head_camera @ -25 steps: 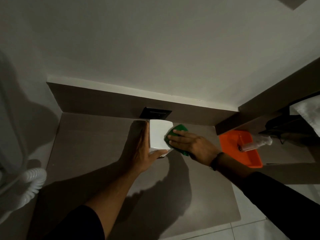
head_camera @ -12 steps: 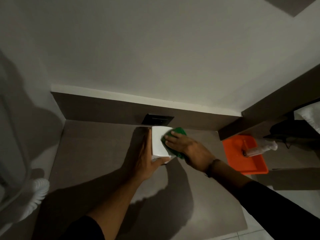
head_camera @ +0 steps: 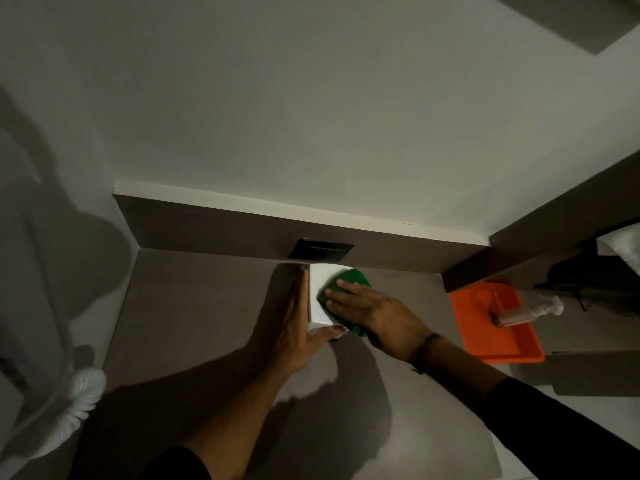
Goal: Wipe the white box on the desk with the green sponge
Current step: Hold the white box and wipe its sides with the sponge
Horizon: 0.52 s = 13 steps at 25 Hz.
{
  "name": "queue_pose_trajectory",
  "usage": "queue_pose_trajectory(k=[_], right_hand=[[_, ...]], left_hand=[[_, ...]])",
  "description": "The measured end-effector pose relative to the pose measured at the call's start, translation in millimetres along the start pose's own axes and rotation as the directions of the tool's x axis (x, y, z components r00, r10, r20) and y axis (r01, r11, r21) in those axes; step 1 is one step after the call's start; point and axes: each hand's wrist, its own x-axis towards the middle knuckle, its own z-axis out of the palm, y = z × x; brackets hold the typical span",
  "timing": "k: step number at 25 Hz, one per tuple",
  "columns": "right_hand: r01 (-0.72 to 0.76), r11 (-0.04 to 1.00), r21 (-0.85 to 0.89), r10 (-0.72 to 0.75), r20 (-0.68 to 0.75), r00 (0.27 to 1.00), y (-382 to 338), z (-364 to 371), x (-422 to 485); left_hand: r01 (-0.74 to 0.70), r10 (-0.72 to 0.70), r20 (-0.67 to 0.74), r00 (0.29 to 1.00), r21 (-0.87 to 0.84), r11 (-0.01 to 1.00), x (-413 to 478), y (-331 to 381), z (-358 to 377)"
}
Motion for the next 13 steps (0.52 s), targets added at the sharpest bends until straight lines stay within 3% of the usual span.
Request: queue_pose_trajectory(k=[2,6,9,13], right_hand=[[-0.033,0.999,0.006,0.033,-0.038,0.999,17.2,-3.5,-16.3],[-0.202,0.978,0.054,0.205,-0.067,0.976,27.2,-5.3,33.9],[-0.143,0.988,0.057,0.145,-0.048,0.988,3.3,0.4,38.2],[0.015,1.0,0.004,-0.014,-0.025,1.0,-11.3,8.9,-30.5]], left_hand=[[0.022,-0.023,0.049,0.999,0.02,1.0,1.9,1.5,0.3],[-0.003,0.003,0.002,1.0,0.059,0.998,-2.8,7.4,-3.8],[0.001,-0.001,0.001,1.0,0.06,0.998,-4.0,1.7,-0.7],[0.062,-0.066,0.059,0.996,0.066,0.996,-3.9,6.7,-2.8]])
